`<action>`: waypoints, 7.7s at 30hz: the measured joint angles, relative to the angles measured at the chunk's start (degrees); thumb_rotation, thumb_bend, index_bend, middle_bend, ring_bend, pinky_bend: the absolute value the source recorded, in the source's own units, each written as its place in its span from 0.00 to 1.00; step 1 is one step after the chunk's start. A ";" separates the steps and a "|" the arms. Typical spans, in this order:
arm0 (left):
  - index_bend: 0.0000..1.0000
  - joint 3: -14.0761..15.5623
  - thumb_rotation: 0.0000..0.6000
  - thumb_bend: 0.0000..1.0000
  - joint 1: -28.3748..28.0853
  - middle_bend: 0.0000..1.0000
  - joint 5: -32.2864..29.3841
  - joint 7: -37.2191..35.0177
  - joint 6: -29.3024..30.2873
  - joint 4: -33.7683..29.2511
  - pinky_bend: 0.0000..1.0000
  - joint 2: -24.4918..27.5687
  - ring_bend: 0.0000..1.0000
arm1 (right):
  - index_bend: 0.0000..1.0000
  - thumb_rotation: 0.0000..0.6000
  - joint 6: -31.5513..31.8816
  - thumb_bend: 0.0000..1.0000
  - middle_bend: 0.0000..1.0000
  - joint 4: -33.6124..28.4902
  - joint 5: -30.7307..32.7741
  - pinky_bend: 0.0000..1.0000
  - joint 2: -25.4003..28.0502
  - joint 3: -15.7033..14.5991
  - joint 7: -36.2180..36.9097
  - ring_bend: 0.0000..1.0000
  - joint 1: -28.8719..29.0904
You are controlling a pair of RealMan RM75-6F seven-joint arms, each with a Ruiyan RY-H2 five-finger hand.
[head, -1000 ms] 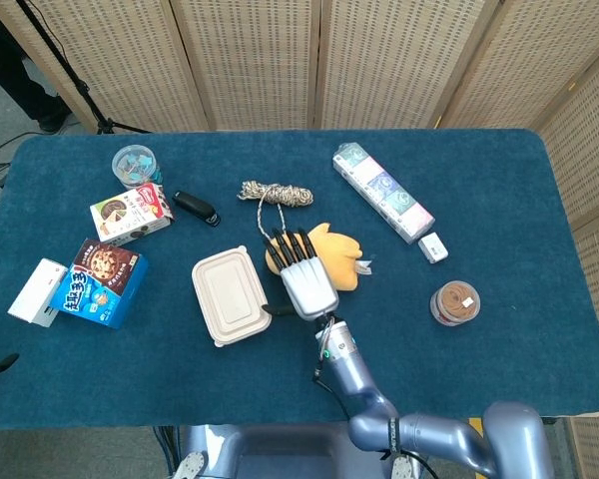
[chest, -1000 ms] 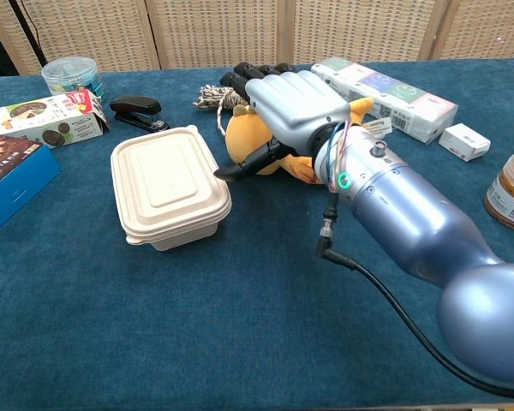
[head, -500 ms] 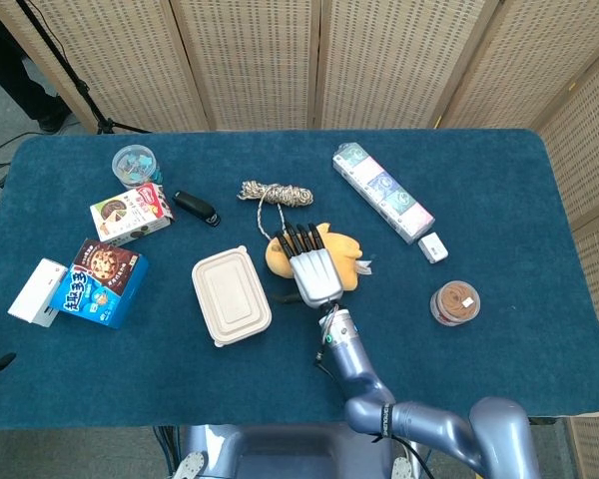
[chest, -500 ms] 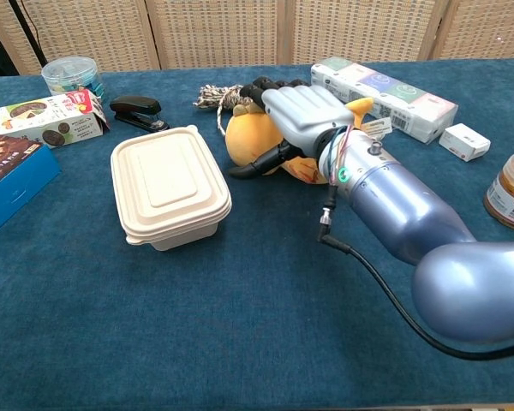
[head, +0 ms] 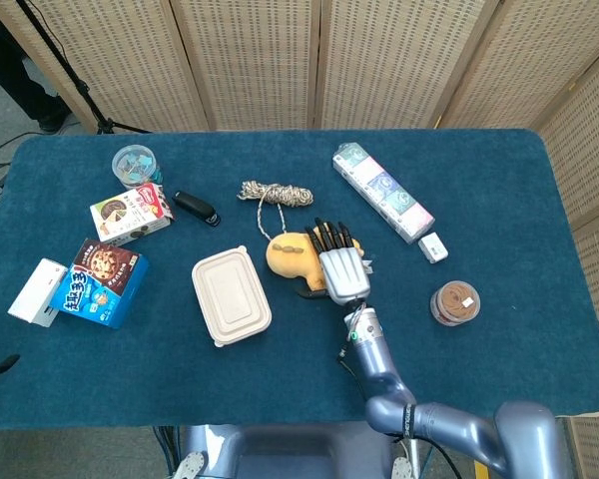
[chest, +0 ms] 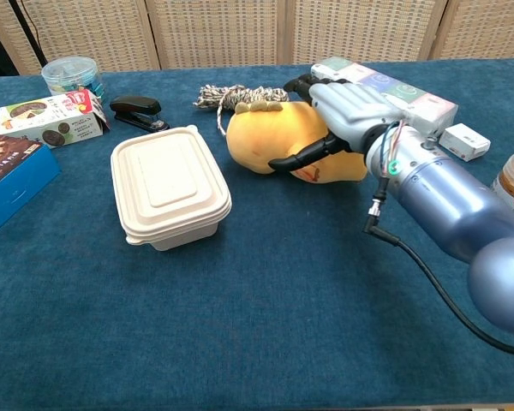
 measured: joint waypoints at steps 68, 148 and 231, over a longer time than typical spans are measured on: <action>0.00 0.46 1.00 0.00 -0.79 0.00 -0.11 4.12 -1.40 -1.56 0.00 -0.73 0.00 | 0.00 0.64 4.56 0.00 0.00 0.82 -2.64 0.00 -0.81 -3.34 -1.15 0.00 -0.46; 0.00 0.57 1.00 0.00 -0.58 0.00 -0.07 2.89 -1.01 -1.30 0.00 -0.47 0.00 | 0.00 0.51 2.64 0.00 0.00 16.23 -3.85 0.00 -9.89 -0.46 4.48 0.00 2.13; 0.00 0.88 1.00 0.00 -0.77 0.00 0.00 9.03 -1.07 -2.83 0.00 -2.08 0.00 | 0.00 0.57 35.65 0.00 0.00 -21.80 -28.05 0.00 40.06 -19.72 7.68 0.00 -34.26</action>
